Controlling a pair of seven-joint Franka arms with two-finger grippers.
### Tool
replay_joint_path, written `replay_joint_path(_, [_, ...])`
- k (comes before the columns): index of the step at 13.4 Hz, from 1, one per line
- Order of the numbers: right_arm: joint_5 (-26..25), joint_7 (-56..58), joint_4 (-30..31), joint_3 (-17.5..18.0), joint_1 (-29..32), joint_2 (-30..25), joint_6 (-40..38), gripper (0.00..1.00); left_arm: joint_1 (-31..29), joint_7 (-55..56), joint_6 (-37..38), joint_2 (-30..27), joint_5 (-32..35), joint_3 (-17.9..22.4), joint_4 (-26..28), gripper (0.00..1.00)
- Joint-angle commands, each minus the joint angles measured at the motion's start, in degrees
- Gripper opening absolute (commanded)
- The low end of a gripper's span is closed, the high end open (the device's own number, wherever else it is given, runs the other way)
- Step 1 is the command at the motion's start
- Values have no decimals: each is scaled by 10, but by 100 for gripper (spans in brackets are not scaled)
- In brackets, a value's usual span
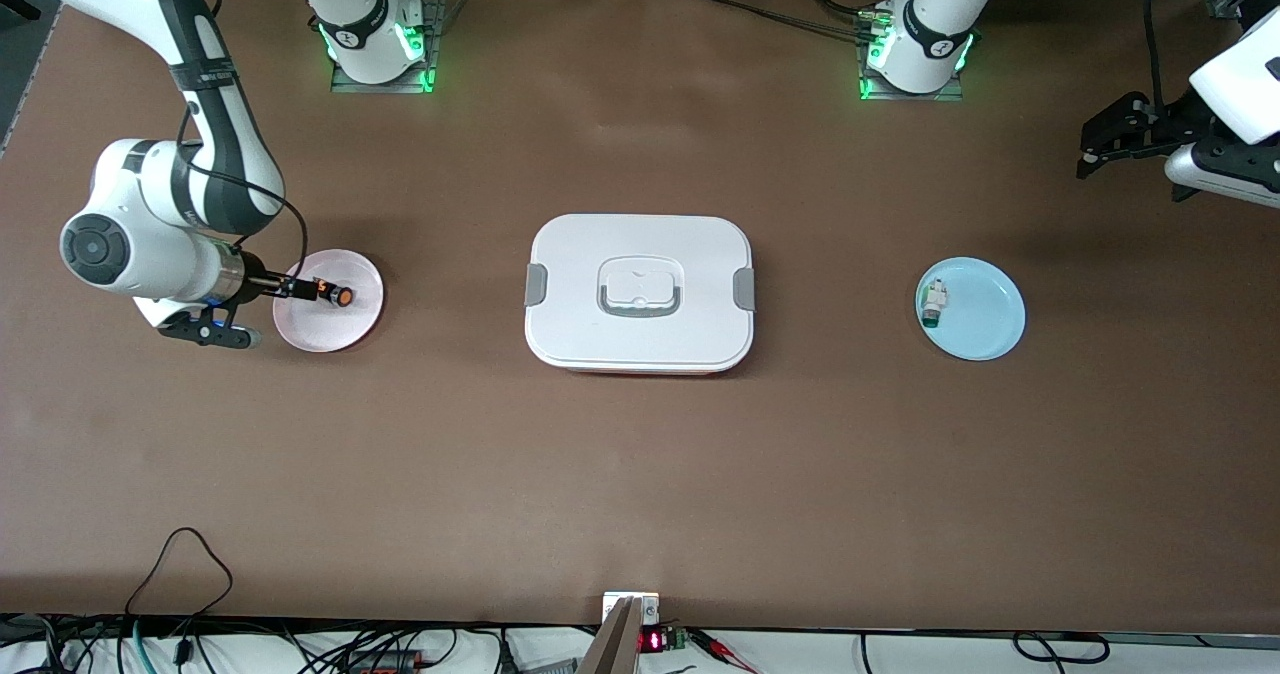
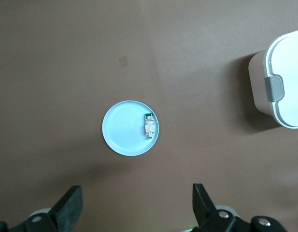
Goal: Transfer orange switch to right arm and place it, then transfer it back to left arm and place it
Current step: 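Lower the right gripper and grasp the orange switch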
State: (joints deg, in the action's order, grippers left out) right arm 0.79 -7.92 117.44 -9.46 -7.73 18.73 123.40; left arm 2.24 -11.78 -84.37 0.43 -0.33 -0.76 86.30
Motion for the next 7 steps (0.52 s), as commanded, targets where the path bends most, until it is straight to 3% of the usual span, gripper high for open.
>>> replay_joint_path(1, [7,-15,42,1,-5,-14,46,100,2,-3,6,0,12,-1,-11,100])
replay_joint_path(7, [37,-17,68,1,-4,1,85,100,2,-3,6,0,12,-2,-11,100])
